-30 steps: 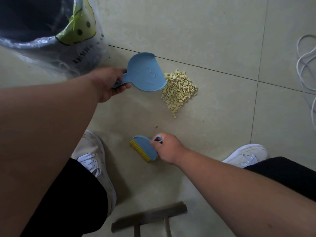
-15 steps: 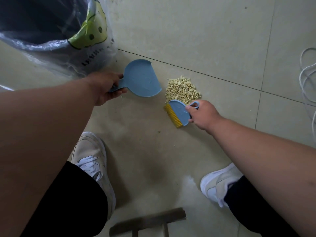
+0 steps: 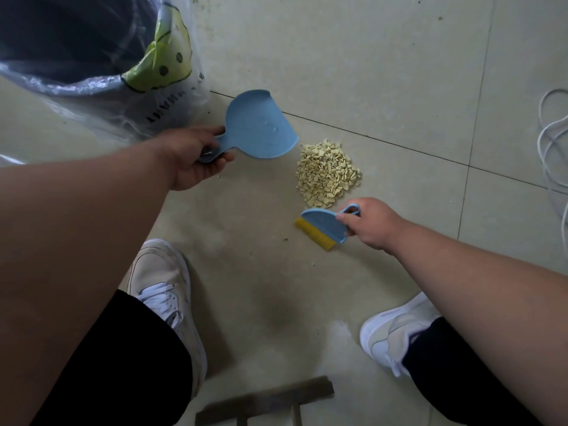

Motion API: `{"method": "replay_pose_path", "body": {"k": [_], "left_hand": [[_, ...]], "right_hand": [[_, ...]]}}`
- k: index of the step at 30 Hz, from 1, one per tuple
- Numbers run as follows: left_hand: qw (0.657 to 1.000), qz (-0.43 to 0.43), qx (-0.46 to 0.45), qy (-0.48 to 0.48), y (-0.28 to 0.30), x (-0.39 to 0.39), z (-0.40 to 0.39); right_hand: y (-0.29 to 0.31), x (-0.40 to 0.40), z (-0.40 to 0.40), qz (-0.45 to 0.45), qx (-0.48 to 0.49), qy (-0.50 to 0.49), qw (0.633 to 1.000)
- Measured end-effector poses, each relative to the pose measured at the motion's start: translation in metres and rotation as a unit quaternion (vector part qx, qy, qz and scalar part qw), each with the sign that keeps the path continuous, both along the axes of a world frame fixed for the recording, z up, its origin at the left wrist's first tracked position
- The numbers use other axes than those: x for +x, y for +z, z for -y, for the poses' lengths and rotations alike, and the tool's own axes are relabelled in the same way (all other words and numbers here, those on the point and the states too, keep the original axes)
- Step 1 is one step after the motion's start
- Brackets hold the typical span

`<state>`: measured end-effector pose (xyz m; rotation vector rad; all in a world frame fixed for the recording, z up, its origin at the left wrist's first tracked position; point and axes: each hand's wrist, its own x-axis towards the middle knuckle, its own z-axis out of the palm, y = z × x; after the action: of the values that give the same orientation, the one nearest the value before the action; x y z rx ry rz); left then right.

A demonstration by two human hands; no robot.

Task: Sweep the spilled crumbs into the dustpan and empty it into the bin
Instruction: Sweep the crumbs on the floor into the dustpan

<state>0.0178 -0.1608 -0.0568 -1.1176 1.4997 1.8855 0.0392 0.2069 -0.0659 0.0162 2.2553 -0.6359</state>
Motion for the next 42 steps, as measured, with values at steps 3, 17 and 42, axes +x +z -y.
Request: {"method": "replay_pose_path", "body": {"k": [3,17,42], "left_hand": [[0.999,-0.022,0.012,-0.021,0.007,-0.012,-0.003],[0.992,-0.038,-0.047,-0.115,0.029,-0.036,0.021],[0.992,-0.018,-0.047,-0.112,0.019,-0.036,0.024]], "right_hand": [[0.000,-0.009,-0.002,-0.041,-0.026,-0.123,0.991],[-0.020,0.012,0.108,0.144,-0.235,-0.374,0.885],[-0.043,-0.042,0.068,-0.005,-0.169,-0.527,0.833]]}}
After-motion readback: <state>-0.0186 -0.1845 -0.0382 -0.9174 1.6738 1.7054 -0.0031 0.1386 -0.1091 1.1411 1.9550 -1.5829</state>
